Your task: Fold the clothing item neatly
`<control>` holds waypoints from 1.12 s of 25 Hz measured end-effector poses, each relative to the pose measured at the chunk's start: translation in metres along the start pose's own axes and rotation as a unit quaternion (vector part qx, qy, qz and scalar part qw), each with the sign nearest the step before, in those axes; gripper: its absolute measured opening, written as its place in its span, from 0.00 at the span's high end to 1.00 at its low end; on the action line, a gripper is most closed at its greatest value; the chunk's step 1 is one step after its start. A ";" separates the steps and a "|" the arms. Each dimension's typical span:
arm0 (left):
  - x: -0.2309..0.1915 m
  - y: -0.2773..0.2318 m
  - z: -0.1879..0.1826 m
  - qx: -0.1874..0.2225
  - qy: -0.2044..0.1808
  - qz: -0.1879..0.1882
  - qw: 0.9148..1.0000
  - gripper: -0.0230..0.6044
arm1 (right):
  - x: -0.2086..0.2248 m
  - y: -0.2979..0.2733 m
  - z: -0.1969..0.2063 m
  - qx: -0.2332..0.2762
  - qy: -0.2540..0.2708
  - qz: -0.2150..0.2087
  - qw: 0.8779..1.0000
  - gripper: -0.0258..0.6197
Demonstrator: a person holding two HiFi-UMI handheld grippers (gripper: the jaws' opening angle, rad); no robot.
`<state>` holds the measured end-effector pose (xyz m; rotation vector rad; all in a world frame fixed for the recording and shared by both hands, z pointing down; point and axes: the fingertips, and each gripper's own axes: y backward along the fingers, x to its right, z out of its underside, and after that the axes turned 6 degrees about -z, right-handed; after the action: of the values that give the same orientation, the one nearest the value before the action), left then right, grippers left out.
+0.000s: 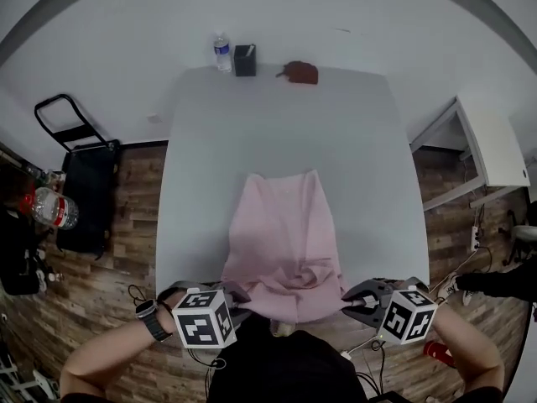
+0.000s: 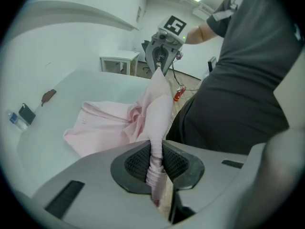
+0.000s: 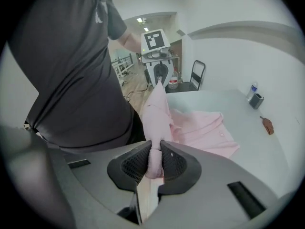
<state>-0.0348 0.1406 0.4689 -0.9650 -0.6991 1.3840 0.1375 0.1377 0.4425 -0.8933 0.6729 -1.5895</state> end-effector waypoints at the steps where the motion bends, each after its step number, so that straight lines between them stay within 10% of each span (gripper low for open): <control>1: -0.016 0.006 -0.001 0.002 0.003 0.007 1.000 0.89 | 0.015 0.005 -0.004 0.002 -0.014 -0.003 1.000 0.87; 9: -0.135 0.001 0.003 0.002 0.084 0.097 0.992 0.89 | 0.145 0.017 -0.004 0.040 -0.143 -0.067 0.987 0.87; 19: -0.236 -0.054 0.040 -0.052 0.208 0.201 0.956 0.89 | 0.266 -0.021 0.047 0.029 -0.236 -0.144 0.961 0.87; 28: -0.292 -0.103 0.061 -0.100 0.241 0.214 0.941 0.88 | 0.317 -0.071 0.062 0.023 -0.245 -0.177 0.953 0.87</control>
<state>-0.0670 -0.1313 0.6263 -1.6222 -0.2655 1.3779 0.1265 -0.1561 0.5949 -1.3685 0.1260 -1.5902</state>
